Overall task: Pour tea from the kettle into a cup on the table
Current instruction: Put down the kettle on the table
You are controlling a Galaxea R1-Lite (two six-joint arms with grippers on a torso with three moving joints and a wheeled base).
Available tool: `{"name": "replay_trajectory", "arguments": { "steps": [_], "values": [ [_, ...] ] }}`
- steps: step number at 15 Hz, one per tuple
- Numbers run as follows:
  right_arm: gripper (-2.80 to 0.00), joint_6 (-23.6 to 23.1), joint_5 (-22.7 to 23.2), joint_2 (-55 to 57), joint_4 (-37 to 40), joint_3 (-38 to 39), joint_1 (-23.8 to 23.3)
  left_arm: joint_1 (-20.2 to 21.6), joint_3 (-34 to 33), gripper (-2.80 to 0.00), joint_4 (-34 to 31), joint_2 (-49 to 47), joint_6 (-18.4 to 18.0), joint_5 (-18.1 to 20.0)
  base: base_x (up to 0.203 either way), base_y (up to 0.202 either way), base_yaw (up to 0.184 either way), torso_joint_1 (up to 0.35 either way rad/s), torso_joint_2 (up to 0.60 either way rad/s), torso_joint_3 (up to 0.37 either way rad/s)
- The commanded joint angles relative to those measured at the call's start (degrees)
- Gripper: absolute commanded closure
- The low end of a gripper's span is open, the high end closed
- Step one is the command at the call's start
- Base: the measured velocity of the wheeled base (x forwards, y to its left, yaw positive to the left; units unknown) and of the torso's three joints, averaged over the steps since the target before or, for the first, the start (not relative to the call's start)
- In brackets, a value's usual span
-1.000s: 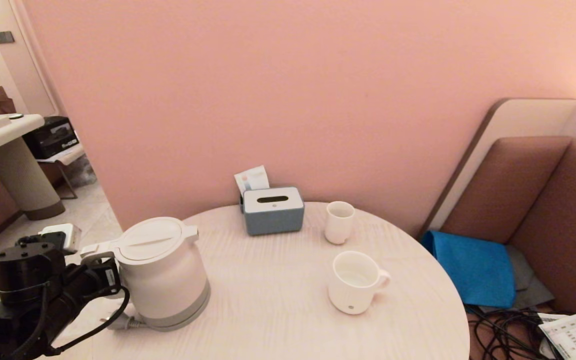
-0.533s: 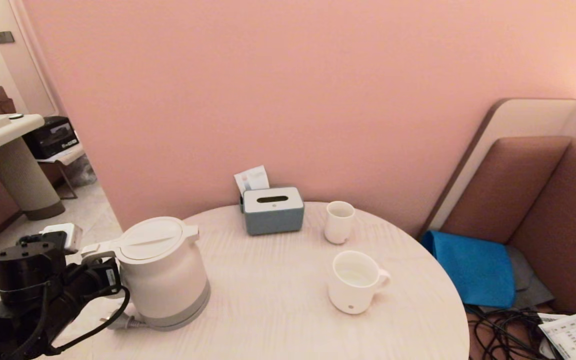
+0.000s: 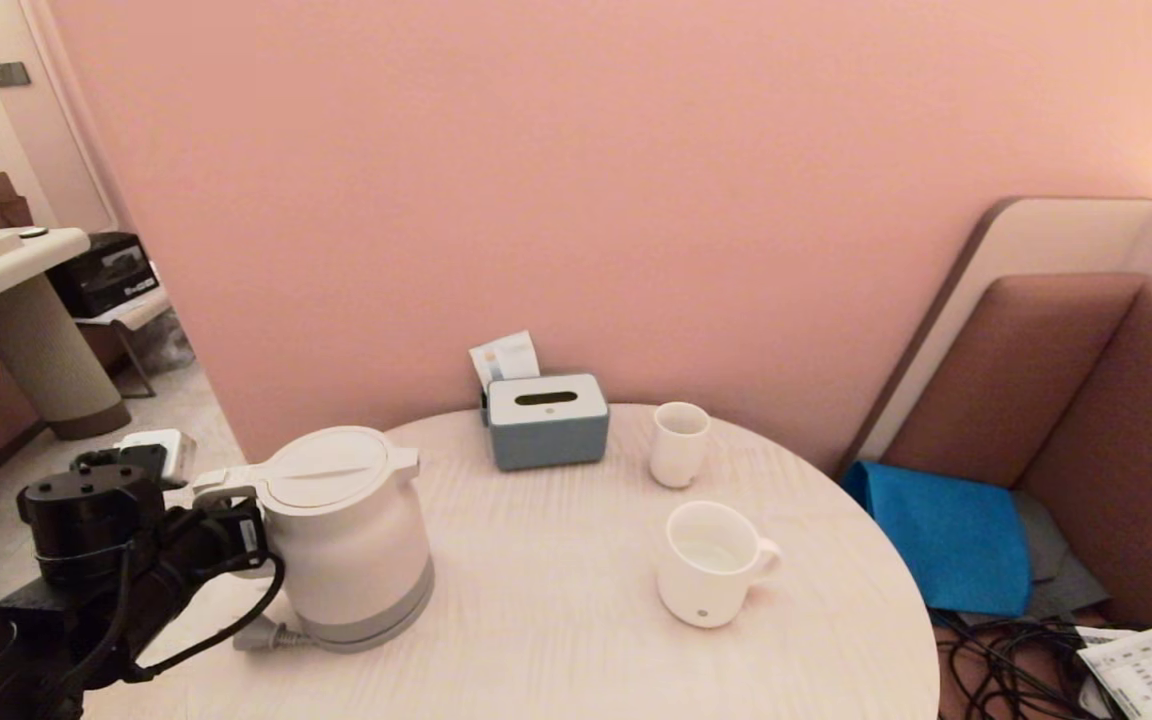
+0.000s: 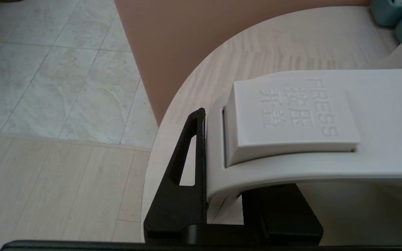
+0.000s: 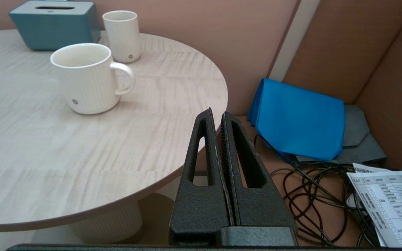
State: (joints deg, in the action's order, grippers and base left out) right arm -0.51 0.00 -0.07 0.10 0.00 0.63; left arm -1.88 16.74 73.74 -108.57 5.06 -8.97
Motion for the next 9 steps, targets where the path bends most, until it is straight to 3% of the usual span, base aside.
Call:
{"name": "replay_trajectory", "arguments": {
  "steps": [1, 9],
  "values": [
    [0.0, -0.02, 0.0, 0.07, -0.01, 0.0, -0.01, -0.41, 0.12, 0.0, 0.5, -2.35, -0.22, -0.17, 0.0, 0.0, 0.0, 0.0, 0.0, 0.0],
    [0.0, -0.02, 0.0, 0.07, -0.01, 0.0, -0.02, -0.41, -4.28, 0.0, 13.4, -6.76, -1.76, -0.17, 0.0, 0.0, 0.0, 0.0, 0.0, 0.0]
  ]
}}
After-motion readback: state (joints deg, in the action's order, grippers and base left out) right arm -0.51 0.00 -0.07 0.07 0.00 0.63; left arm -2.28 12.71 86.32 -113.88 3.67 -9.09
